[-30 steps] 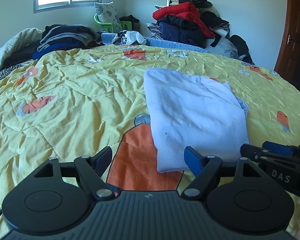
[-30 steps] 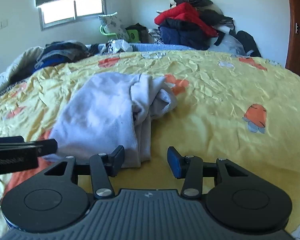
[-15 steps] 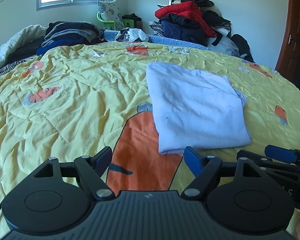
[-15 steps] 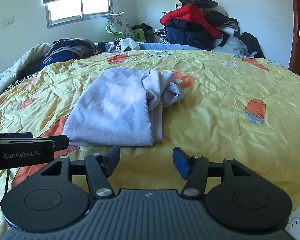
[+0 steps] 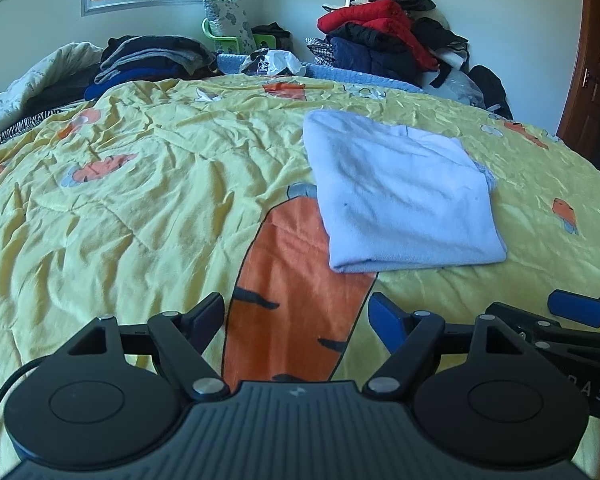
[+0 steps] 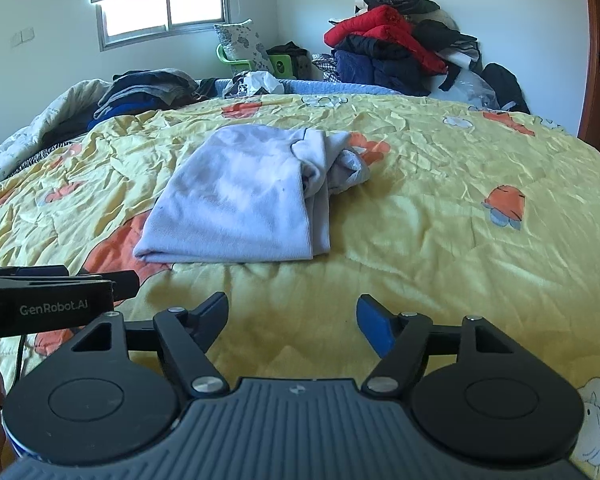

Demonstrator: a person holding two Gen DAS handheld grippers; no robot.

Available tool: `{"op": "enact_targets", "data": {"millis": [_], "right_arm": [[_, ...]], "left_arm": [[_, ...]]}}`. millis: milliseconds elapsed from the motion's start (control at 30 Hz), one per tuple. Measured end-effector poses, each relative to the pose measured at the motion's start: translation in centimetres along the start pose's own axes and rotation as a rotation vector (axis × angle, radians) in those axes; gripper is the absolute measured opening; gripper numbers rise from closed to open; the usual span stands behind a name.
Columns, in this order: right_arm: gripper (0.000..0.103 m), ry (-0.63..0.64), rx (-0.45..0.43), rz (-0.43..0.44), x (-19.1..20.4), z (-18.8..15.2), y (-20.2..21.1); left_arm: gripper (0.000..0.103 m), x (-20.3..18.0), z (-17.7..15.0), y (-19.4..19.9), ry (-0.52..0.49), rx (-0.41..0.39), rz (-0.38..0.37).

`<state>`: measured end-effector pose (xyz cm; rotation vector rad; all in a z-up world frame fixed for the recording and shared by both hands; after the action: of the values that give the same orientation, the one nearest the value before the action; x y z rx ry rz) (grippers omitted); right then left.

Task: Fold small clothes

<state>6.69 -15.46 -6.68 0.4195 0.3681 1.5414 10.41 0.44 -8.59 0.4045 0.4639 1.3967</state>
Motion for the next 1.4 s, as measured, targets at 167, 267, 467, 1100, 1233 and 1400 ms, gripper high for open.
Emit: {"op": "enact_targets", "data": {"millis": [167,267,467,1100,1233,1400], "right_arm": [[0.078,0.004,0.002,0.002,0.2,-0.5,0.5],[0.079,0.003,0.005,0.003,0.2,-0.7,0.7],[0.080,0.004,0.010,0.005,0.3,-1.1,1.1],[0.087,0.000,0.016,0.011,0.3,-2.2,1.9],[0.087,-0.004,0.016,0.011,0.3,-2.3,2.0],[0.088,-0.005,0.017,0.012,0.3,-2.3,2.0]], "left_arm": [[0.079,0.1,-0.5,0.2,-0.008,0.001,0.004],[0.079,0.1,-0.9,0.3,-0.014,-0.001,0.007],[0.083,0.1,-1.3,0.5,-0.022,-0.011,0.011],[0.100,-0.1,-2.0,0.7,-0.045,-0.022,0.042],[0.100,-0.1,-2.0,0.7,-0.044,-0.022,0.041],[0.100,0.0,-2.0,0.7,-0.043,-0.021,0.040]]}}
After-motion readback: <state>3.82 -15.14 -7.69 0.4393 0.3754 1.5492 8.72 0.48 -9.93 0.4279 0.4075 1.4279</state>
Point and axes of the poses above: each gripper's, at about its wrist camera, not at the fingertips, and y roughly against the way its jaws point, x to its left, z to its top, the point moved 4 cm from there along -y, roughly the way its jaws point, and after that the axes turned 6 degrees about -x, right-handed, at the moved point
